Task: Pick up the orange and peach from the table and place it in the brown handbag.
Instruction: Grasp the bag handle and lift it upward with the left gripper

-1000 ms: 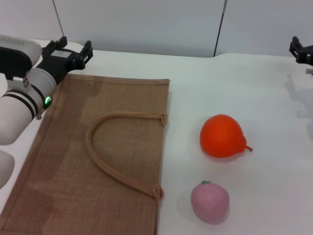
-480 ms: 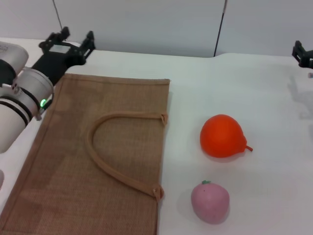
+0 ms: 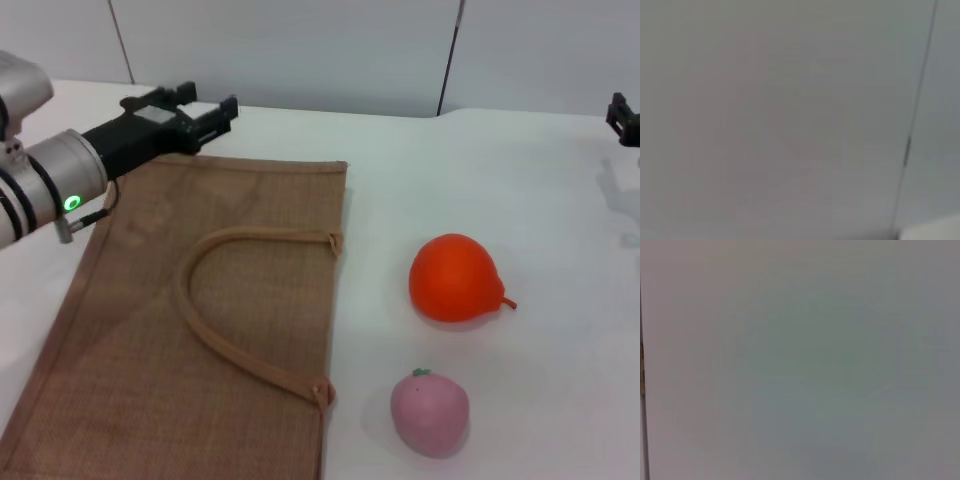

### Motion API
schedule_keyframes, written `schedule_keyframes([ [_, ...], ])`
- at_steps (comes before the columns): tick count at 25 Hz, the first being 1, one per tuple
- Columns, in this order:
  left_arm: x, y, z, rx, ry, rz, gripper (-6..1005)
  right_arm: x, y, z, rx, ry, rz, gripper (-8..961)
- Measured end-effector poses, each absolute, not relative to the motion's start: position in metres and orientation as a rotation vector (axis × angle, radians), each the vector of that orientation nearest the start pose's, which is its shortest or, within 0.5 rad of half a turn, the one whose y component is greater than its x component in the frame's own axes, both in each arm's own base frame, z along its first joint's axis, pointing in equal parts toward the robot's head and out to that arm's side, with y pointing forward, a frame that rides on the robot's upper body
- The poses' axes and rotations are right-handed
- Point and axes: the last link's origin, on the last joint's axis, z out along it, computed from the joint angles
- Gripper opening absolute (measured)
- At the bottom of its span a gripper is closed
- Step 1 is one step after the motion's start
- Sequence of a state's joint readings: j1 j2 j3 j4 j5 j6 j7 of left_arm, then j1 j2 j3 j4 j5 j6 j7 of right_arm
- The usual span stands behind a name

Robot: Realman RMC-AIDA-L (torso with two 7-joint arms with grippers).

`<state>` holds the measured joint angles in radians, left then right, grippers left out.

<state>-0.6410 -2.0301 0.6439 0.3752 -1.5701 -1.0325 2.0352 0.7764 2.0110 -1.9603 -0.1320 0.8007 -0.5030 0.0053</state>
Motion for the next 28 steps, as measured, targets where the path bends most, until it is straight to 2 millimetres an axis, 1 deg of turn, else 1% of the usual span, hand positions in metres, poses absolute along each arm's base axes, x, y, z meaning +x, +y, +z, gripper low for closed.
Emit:
schedule_keyframes([
  [2, -0.281, 0.409, 0.020, -2.153, -0.670, -0.695, 691, 0.307, 0.447, 0.002, -1.642, 0.734, 0.314, 678],
  [10, -0.285, 0.398, 0.029, -2.361, -0.660, -0.470, 684, 0.308, 0.446, 0.002, -1.642, 0.737, 0.315, 678],
  [16, -0.288, 0.387, 0.027, -2.455, -0.674, -0.404, 675, 0.309, 0.445, 0.002, -1.641, 0.738, 0.313, 678],
  [21, -0.293, 0.382, 0.024, -2.499, -0.705, -0.320, 667, 0.309, 0.445, 0.002, -1.641, 0.739, 0.313, 678],
  [23, -0.296, 0.382, 0.024, -2.502, -0.719, -0.275, 664, 0.308, 0.445, 0.002, -1.641, 0.739, 0.315, 678],
  [24, -0.300, 0.383, 0.026, -2.498, -0.728, -0.224, 662, 0.308, 0.445, 0.002, -1.641, 0.738, 0.315, 678],
  [25, -0.300, 0.383, 0.026, -2.498, -0.728, -0.224, 661, 0.308, 0.445, 0.002, -1.641, 0.738, 0.315, 678],
  [28, -0.302, 0.385, 0.026, -2.500, -0.717, -0.151, 656, 0.308, 0.445, 0.002, -1.641, 0.739, 0.315, 678],
])
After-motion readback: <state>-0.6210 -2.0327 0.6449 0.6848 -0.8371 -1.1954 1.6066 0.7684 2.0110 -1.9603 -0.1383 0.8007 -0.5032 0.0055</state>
